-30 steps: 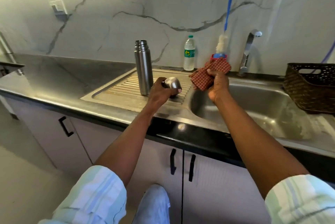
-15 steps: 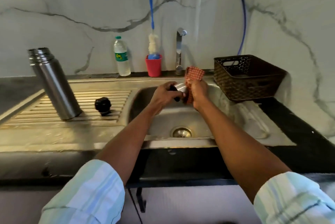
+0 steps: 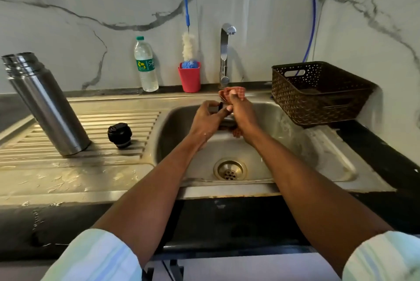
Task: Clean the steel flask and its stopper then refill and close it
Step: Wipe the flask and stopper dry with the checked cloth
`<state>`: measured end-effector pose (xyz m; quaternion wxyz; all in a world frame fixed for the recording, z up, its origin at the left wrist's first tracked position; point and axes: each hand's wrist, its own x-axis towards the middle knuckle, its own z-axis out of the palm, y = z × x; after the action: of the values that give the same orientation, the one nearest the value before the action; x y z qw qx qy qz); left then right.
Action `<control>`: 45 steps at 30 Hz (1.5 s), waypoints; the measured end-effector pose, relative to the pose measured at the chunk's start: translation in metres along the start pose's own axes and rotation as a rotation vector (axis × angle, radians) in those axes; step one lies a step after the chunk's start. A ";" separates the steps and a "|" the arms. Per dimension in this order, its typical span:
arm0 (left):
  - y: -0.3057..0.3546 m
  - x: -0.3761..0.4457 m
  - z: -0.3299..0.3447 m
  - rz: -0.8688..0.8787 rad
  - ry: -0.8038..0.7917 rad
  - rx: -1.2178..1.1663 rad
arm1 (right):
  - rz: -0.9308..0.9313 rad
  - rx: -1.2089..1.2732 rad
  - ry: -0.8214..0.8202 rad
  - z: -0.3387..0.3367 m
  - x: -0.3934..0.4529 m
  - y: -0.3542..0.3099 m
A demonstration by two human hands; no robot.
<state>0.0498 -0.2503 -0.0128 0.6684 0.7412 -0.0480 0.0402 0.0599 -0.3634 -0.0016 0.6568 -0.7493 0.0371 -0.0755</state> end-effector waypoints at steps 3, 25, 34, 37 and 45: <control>0.004 -0.003 0.007 -0.023 0.021 -0.110 | -0.010 -0.005 -0.027 -0.006 0.000 0.001; 0.003 0.001 -0.004 0.046 -0.078 -0.381 | 0.091 0.201 -0.118 -0.006 0.008 0.002; -0.005 0.009 -0.001 0.094 -0.074 -0.161 | -0.329 -0.437 0.065 0.003 0.009 0.005; -0.002 0.007 -0.003 0.078 -0.048 -0.254 | -0.216 -0.273 0.041 0.001 0.009 0.005; 0.002 0.015 -0.011 0.063 -0.083 -0.355 | 0.261 0.772 -0.308 -0.023 -0.001 -0.009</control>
<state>0.0644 -0.2400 -0.0078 0.7845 0.6108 -0.1051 0.0217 0.0549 -0.3846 0.0106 0.8908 -0.4402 0.0021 0.1126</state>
